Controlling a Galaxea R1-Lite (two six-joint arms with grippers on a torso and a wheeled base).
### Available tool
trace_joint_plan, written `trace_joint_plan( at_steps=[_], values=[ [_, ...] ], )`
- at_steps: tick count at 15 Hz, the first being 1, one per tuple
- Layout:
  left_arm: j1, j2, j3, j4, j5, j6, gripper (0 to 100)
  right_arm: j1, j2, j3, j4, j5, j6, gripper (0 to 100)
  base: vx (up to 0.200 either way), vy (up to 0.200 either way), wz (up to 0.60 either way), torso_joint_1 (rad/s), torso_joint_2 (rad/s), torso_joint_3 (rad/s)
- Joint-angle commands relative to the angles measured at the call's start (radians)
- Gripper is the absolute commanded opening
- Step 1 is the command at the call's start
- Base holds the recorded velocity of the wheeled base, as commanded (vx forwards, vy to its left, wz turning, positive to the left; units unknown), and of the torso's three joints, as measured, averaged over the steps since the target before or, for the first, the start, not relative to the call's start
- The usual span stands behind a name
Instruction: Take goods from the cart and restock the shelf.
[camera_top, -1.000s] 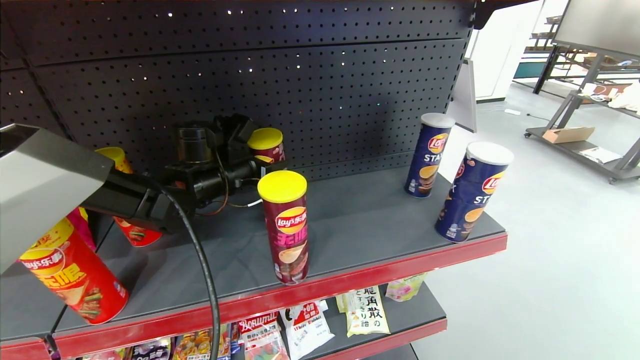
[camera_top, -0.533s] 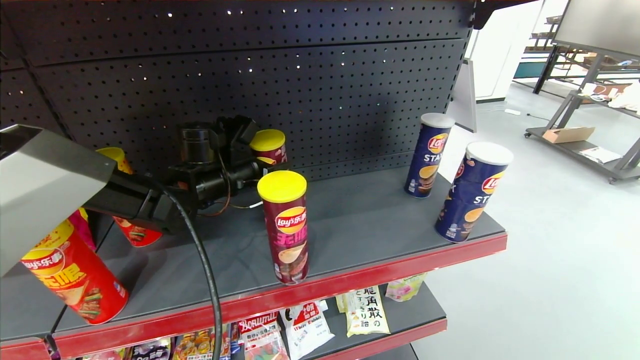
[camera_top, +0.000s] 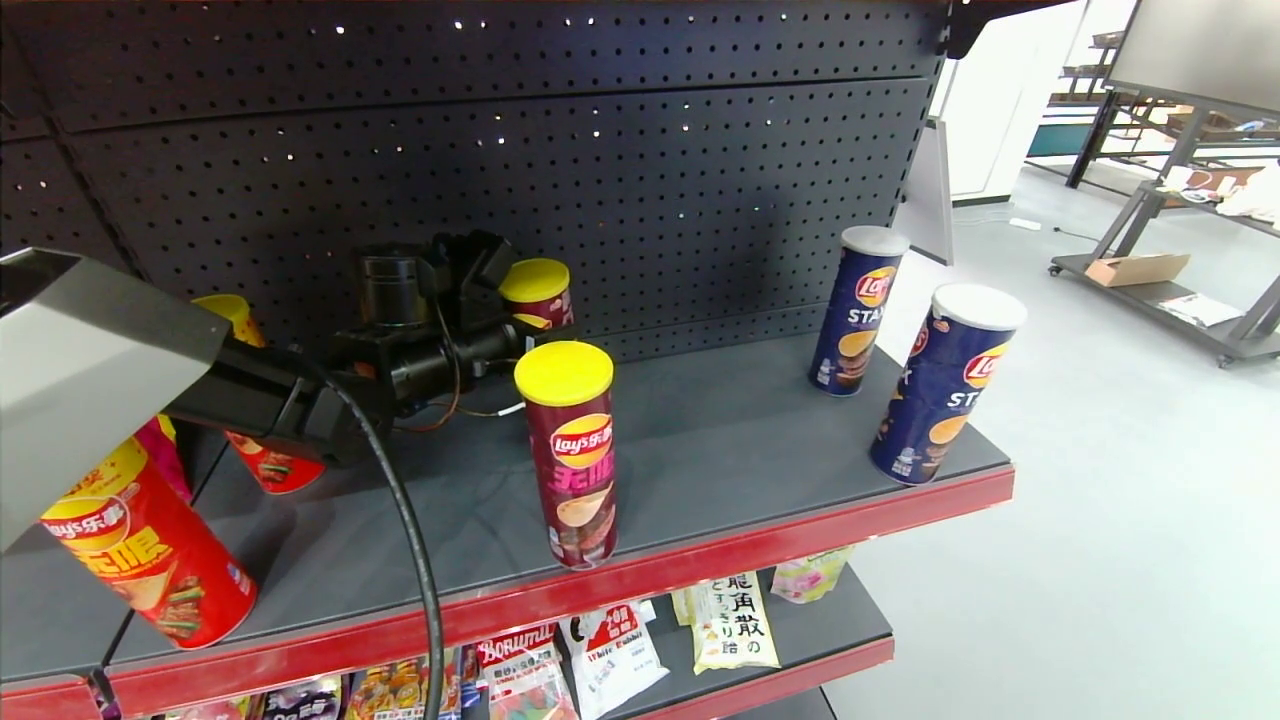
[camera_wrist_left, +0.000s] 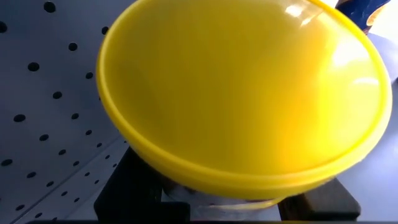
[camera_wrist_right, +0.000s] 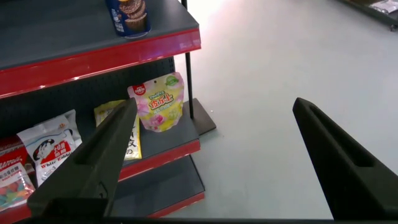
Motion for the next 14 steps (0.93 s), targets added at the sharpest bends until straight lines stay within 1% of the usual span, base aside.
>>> trace_joint_plan(
  at_steps=[1, 5, 6, 14],
  values=[
    [0.001, -0.004, -0.003, -0.002, 0.0, 0.0, 0, 0.0, 0.001, 0.0, 0.0, 0.0, 0.0, 100, 0.0, 0.0, 0.0, 0.0, 0.0, 0.0],
    [0.01, -0.001, -0.003, 0.007, -0.001, 0.003, 0, 0.0, 0.001, 0.0, 0.0, 0.0, 0.0, 100, 0.0, 0.0, 0.0, 0.0, 0.0, 0.0],
    [0.01, 0.001, -0.003, 0.013, -0.001, 0.005, 100, 0.0, 0.001, 0.0, 0.0, 0.0, 0.0, 100, 0.0, 0.0, 0.0, 0.0, 0.0, 0.0],
    [0.009, -0.024, 0.011, 0.029, -0.001, 0.003, 100, 0.0, 0.001, 0.0, 0.0, 0.0, 0.0, 100, 0.0, 0.0, 0.0, 0.0, 0.0, 0.0]
  ],
)
